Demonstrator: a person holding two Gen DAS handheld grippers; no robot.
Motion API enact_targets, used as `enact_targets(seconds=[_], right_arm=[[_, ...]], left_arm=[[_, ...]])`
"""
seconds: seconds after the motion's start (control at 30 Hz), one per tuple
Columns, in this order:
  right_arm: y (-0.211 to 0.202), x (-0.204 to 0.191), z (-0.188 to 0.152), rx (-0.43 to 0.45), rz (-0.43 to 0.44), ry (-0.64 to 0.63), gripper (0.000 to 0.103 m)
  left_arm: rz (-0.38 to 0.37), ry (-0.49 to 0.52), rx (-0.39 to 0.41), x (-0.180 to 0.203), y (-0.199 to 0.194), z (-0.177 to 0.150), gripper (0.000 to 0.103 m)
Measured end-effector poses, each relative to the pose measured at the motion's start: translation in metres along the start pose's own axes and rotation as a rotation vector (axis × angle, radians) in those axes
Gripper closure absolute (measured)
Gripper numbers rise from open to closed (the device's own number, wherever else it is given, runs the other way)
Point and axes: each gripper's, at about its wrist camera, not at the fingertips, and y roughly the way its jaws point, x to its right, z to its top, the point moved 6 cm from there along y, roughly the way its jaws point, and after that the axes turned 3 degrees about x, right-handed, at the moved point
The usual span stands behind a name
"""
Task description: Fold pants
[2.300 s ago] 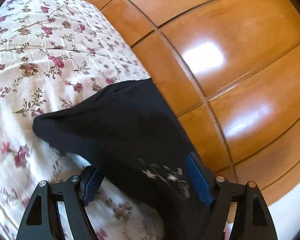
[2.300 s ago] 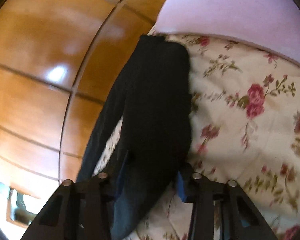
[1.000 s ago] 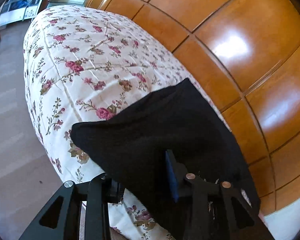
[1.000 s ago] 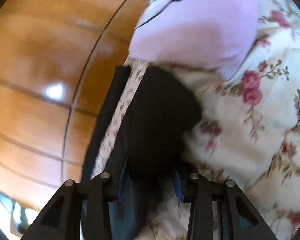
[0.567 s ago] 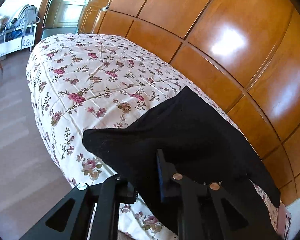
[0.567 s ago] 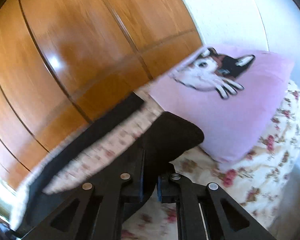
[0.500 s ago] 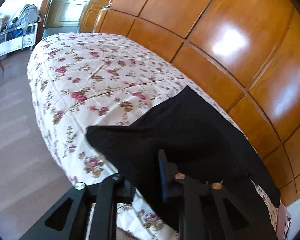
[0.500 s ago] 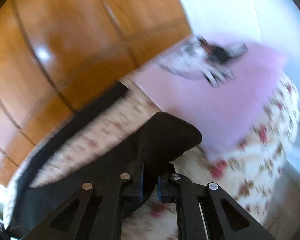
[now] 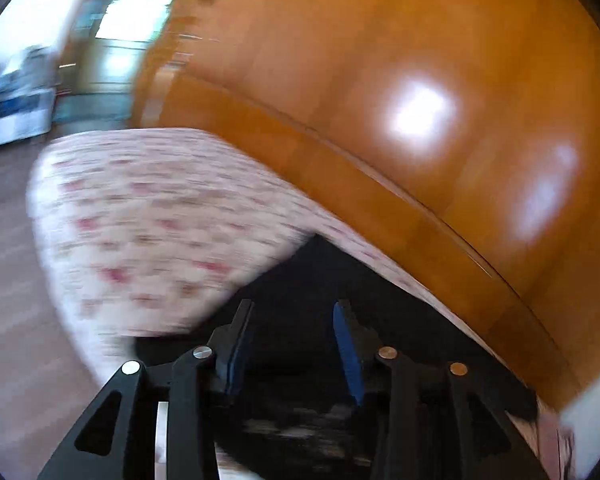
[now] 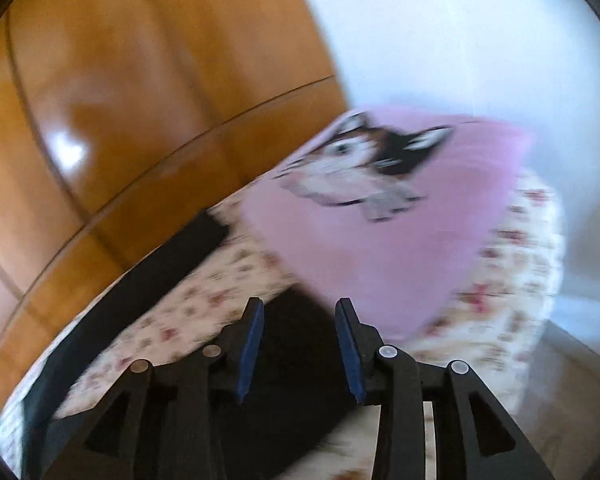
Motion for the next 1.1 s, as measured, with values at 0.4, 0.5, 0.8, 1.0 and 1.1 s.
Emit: enact_targets(seconds=[0.4,0.5,0.8,1.0,1.1], right_arm=[[0.143,-0.096,-0.019,-0.333,0.190,-0.003,0.047],[0.180,-0.107,-0.011,-0.362,0.187,0.001,0.047],[0.265,-0.100,0.025,-0.321,0.119,0.150,0.047],[0.291,-0.113,0.038,-0.315,0.080,0.134,0.082],[0.283,-0.115,0.041,-0.293,0.099,0.141,0.088]], left_arm=[[-0.242,0.262,-0.334,0.157,0.129,-0.080,0.059],[-0.214,0.287,-0.391,0.156,0.158,-0.090,0.059],[-0.135,0.347,-0.379,0.154,0.194,-0.096,0.058],[-0.123,0.334,-0.376,0.153,0.206,-0.094,0.055],[-0.125,0.326,-0.367,0.152,0.201,-0.092,0.055]])
